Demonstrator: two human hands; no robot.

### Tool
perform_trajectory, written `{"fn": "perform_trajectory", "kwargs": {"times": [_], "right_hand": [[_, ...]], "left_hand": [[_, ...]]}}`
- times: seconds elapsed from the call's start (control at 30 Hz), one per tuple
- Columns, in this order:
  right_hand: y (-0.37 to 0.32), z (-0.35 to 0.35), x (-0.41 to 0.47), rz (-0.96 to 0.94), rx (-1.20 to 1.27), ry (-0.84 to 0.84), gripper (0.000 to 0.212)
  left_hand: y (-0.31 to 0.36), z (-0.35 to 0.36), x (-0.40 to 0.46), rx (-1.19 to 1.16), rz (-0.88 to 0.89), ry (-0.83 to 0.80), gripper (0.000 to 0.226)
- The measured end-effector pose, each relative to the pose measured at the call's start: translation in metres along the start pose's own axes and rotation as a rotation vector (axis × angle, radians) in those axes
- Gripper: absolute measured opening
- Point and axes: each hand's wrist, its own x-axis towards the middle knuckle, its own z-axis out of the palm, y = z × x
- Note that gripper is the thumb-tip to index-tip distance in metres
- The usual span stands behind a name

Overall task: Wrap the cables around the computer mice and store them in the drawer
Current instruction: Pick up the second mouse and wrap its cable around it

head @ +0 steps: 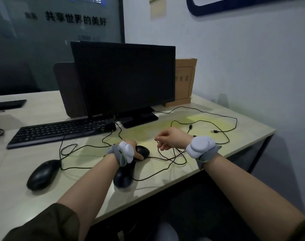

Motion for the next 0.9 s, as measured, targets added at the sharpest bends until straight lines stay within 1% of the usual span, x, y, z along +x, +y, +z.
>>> {"fn": "perform_trajectory", "kwargs": {"times": [0.07, 0.13, 0.17, 0.23, 0.27, 0.3, 0.33, 0.4, 0.43, 0.47, 0.53, 0.6, 0.63, 0.67, 0.7, 0.73, 0.77, 0.8, 0.83, 0.87, 0.9], "right_hand": [[0.003, 0.001, 0.0, -0.015, -0.003, -0.001, 0.026], [0.006, 0.001, -0.001, -0.022, 0.028, 0.008, 0.026], [0.005, 0.0, -0.002, -0.032, 0.054, 0.028, 0.026], [0.002, -0.004, -0.004, -0.075, 0.072, 0.108, 0.029], [0.0, -0.008, -0.005, -0.098, 0.064, 0.154, 0.032], [-0.003, -0.011, -0.007, -0.122, 0.075, 0.19, 0.037], [-0.007, -0.015, -0.011, -0.143, 0.118, 0.217, 0.042], [-0.014, -0.021, -0.019, -0.183, 0.255, 0.24, 0.05], [-0.017, -0.024, -0.023, -0.203, 0.303, 0.248, 0.051], [-0.018, -0.026, -0.028, -0.218, 0.339, 0.252, 0.051], [-0.018, -0.034, -0.038, -0.226, 0.396, 0.247, 0.045], [-0.014, -0.044, -0.05, -0.213, 0.369, 0.246, 0.035], [-0.011, -0.05, -0.055, -0.203, 0.344, 0.245, 0.027], [-0.007, -0.056, -0.06, -0.193, 0.335, 0.236, 0.021], [-0.003, -0.063, -0.066, -0.182, 0.354, 0.214, 0.021], [0.001, -0.069, -0.07, -0.167, 0.391, 0.18, 0.023], [0.005, -0.075, -0.074, -0.15, 0.424, 0.149, 0.025], [0.009, -0.082, -0.078, -0.136, 0.45, 0.128, 0.026], [0.011, -0.085, -0.079, -0.122, 0.477, 0.112, 0.027], [0.014, -0.09, -0.08, -0.108, 0.516, 0.107, 0.028], [0.016, -0.094, -0.081, -0.1, 0.558, 0.106, 0.03]], "left_hand": [[0.0, -0.001, 0.002, -0.009, 0.008, 0.031, 0.053], [-0.003, -0.007, -0.003, -0.114, -0.007, 0.136, 0.049], [-0.004, -0.013, -0.007, -0.227, -0.01, 0.229, 0.049], [-0.003, -0.032, -0.019, -0.533, 0.003, 0.41, 0.046], [0.0, -0.043, -0.024, -0.694, 0.016, 0.452, 0.045], [0.004, -0.055, -0.03, -0.855, 0.031, 0.456, 0.048], [0.011, -0.067, -0.037, -1.022, 0.052, 0.433, 0.054], [0.029, -0.087, -0.052, -1.316, 0.09, 0.327, 0.073], [0.038, -0.094, -0.058, -1.401, 0.114, 0.299, 0.076], [0.046, -0.099, -0.062, -1.433, 0.131, 0.295, 0.075], [0.059, -0.105, -0.068, -1.377, 0.126, 0.278, 0.07], [0.07, -0.105, -0.075, -1.253, 0.098, 0.236, 0.075], [0.074, -0.104, -0.076, -1.17, 0.094, 0.261, 0.079], [0.076, -0.102, -0.075, -1.077, 0.131, 0.338, 0.08], [0.078, -0.1, -0.075, -0.96, 0.228, 0.436, 0.079], [0.077, -0.099, -0.077, -0.853, 0.398, 0.509, 0.079], [0.077, -0.098, -0.081, -0.774, 0.6, 0.513, 0.078], [0.078, -0.098, -0.085, -0.704, 0.763, 0.463, 0.077], [0.078, -0.097, -0.088, -0.634, 0.847, 0.41, 0.077], [0.08, -0.096, -0.089, -0.56, 0.876, 0.397, 0.077], [0.084, -0.096, -0.088, -0.492, 0.872, 0.428, 0.077]]}}
